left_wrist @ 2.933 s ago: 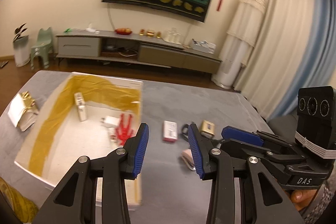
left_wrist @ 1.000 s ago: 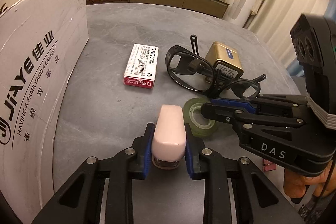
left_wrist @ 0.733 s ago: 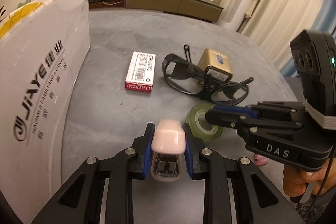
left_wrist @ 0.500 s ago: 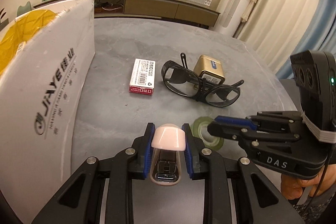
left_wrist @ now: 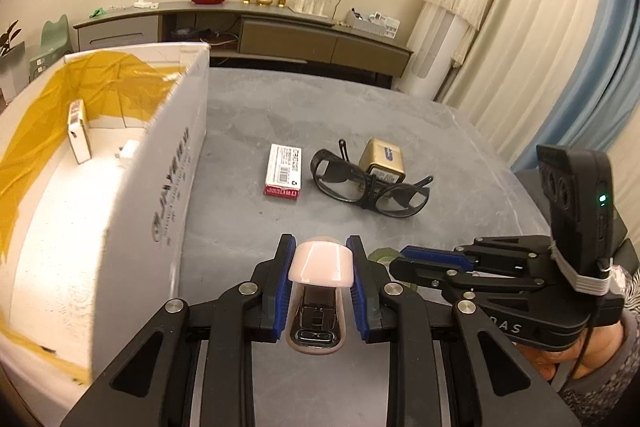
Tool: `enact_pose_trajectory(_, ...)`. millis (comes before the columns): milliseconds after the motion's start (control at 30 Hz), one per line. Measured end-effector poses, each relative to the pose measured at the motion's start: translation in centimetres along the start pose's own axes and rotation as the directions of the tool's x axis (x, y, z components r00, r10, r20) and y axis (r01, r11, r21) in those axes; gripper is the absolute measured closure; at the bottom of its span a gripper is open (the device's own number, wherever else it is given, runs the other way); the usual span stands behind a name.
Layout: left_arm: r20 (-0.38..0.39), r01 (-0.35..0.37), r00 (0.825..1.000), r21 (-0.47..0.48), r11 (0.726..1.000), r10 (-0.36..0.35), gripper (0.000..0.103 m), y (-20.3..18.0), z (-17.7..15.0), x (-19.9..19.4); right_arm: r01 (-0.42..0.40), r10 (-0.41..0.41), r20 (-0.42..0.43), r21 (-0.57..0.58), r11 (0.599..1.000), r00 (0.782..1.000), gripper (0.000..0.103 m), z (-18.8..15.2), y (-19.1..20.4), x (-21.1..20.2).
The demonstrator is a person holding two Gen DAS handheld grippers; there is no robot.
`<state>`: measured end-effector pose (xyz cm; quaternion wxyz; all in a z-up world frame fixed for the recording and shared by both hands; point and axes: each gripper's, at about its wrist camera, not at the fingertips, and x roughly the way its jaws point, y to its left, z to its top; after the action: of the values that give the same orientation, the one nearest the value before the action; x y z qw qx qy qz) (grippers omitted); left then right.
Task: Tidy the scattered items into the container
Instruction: 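Carry the stapler and tape roll toward the white box with both tools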
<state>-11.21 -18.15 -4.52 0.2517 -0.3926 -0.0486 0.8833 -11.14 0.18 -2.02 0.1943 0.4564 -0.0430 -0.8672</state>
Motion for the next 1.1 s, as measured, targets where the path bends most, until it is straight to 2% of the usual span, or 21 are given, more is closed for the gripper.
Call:
enact_pose_trajectory(467, 0.097, 0.023, 0.995, -0.006, 1.000, -0.023, 0.076, 0.4, 0.1, -6.4, -0.010, 0.013, 0.063, -0.038, 0.999, 0.998, 0.089, 0.1, 4.9, -3.4)
enact_pose_trajectory(1100, 0.226, 0.040, 0.974, -0.045, 0.998, -0.029, 0.076, 2.7, 0.0, -14.1, 0.009, 0.021, 0.167, -0.176, 0.984, 0.986, 0.089, 1.0, 13.6, -8.9)
